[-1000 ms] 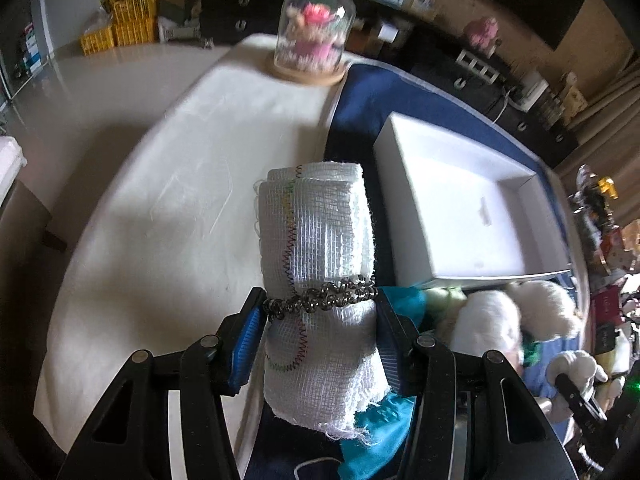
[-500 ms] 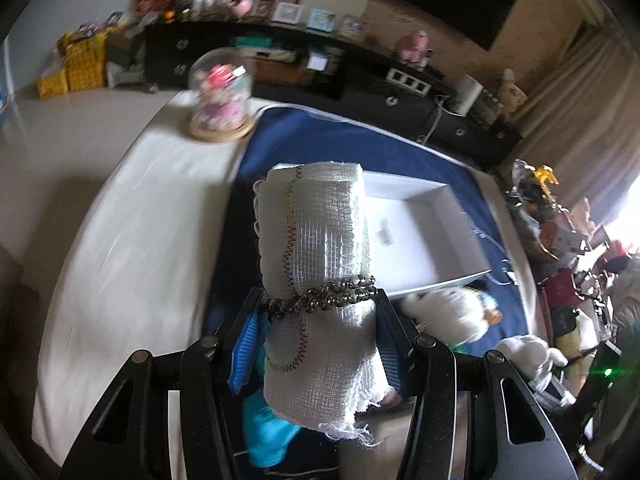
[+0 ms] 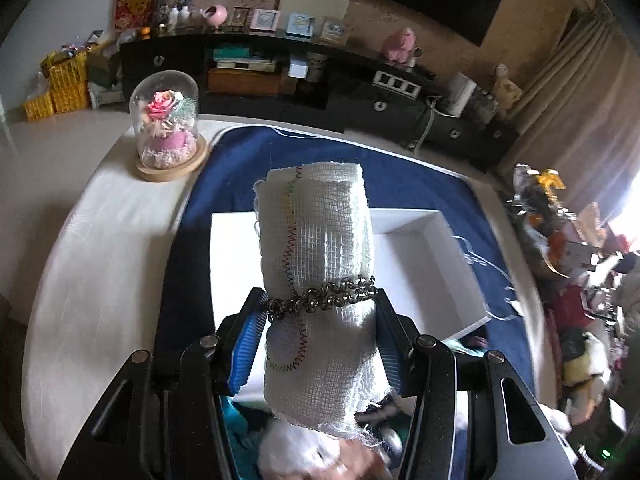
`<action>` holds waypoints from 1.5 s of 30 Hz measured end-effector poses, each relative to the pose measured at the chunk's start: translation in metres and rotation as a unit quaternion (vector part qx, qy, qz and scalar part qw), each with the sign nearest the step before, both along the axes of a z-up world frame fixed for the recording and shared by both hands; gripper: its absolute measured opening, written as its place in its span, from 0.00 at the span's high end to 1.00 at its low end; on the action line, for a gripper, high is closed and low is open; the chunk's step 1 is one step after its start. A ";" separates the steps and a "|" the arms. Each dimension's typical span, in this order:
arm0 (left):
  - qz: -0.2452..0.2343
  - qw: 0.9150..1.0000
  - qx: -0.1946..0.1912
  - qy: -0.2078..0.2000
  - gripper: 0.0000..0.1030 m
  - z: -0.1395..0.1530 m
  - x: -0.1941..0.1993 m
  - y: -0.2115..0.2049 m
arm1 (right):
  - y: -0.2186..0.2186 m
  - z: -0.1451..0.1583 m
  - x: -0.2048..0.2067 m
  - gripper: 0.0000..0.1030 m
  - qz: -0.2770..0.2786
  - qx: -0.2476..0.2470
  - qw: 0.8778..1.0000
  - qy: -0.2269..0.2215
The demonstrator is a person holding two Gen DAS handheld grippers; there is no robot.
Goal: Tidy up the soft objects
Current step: 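Carry the gauze towel into the white box and open the left gripper, then place the white fluffy plush in the box with the right gripper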
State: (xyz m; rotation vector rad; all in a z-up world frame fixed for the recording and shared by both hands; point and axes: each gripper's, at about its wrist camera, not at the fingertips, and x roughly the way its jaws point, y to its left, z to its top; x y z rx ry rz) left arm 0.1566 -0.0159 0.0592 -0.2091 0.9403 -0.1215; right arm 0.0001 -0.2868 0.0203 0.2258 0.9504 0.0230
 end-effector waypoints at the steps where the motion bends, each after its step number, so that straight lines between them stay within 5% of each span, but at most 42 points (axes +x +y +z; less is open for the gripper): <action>1: 0.005 1.000 0.009 0.001 0.50 -0.003 0.003 0.000 | 0.001 0.001 -0.001 0.00 -0.002 -0.002 1.000 -0.002; 10: 0.025 0.998 0.046 0.027 0.49 -0.041 0.025 -0.003 | 0.014 -0.002 0.000 0.00 0.011 -0.007 1.000 0.004; 22: 0.039 0.997 0.063 0.026 0.48 -0.054 0.030 -0.006 | 0.014 -0.003 -0.002 0.00 0.006 -0.016 1.000 0.008; 37: 0.048 0.996 0.074 0.006 0.44 -0.023 0.006 0.011 | 0.010 0.004 -0.002 0.00 0.002 -0.020 1.000 -0.011; 45: 0.062 0.996 0.058 0.009 0.44 0.002 -0.038 0.039 | 0.004 0.046 0.029 0.00 -0.006 -0.002 0.999 -0.039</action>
